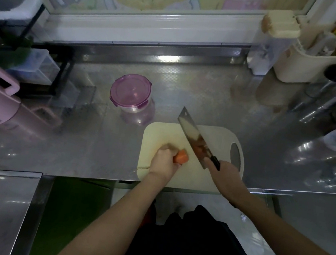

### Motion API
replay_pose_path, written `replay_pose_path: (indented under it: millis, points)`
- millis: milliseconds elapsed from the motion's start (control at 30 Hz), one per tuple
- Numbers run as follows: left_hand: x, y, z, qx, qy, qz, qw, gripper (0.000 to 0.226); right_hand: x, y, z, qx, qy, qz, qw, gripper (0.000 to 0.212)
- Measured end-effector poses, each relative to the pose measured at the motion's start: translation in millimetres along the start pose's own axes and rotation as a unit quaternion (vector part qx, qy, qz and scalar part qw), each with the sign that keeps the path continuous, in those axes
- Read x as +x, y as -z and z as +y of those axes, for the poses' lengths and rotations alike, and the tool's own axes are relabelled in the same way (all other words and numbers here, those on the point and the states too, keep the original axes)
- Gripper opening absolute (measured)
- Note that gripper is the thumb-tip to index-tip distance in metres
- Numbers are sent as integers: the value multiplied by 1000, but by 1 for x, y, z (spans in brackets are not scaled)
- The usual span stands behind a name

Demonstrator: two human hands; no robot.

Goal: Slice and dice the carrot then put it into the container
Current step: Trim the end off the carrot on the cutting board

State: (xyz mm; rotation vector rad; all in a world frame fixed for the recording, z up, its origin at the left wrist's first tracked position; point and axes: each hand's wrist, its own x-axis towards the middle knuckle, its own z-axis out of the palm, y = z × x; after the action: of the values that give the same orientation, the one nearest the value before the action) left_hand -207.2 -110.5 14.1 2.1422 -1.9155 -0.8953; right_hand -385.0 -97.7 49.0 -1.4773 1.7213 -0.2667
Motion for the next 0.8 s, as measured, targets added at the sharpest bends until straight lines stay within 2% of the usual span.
replay_pose_path:
  millis: [133,400,800]
  points:
    - [-1,-2,2,9,-5,19,1000,33,-8,-9,0,-38,16,-13,999,45]
    - [-1,-6,1,25,-8,34,999,28,-8,-15,-1,-24,8,-28,999,49]
    - [2,-10,-1,21,4,37,999,23,-18,-24,-2,-28,9,-13,999,42]
